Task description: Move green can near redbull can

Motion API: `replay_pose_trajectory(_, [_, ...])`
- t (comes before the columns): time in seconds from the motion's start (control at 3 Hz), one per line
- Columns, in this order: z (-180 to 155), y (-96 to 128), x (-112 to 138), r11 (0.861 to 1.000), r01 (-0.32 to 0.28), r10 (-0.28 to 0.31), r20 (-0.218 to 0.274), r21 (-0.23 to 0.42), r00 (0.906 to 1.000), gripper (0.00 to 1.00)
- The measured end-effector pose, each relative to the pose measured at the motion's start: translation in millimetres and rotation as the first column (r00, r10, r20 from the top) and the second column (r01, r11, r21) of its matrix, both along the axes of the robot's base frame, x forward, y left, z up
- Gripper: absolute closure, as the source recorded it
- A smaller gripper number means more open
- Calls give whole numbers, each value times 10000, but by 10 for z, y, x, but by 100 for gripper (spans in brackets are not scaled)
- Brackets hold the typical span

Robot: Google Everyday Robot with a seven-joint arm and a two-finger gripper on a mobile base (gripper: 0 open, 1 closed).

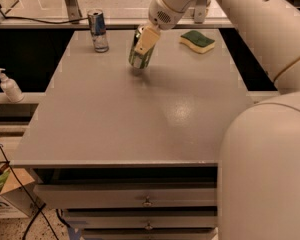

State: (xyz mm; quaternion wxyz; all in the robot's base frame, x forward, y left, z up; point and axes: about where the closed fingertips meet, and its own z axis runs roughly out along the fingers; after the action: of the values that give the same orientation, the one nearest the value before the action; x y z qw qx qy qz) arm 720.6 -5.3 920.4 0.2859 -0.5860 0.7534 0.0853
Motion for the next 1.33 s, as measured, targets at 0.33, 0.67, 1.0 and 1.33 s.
replay_pose_trajectory(0.33, [-26,57,223,9976,586,-591,118,370,9982,100])
replay_pose_trajectory(0.67, [-41,209,398,9940,811,-828,214,732,9963,100])
replay_pose_trajectory(1.0, [-80,370,531,9921,832,-858,247,937,9960,100])
replay_pose_trajectory(1.33, [-138,530,632,9924,747,-770,202,977,9968,92])
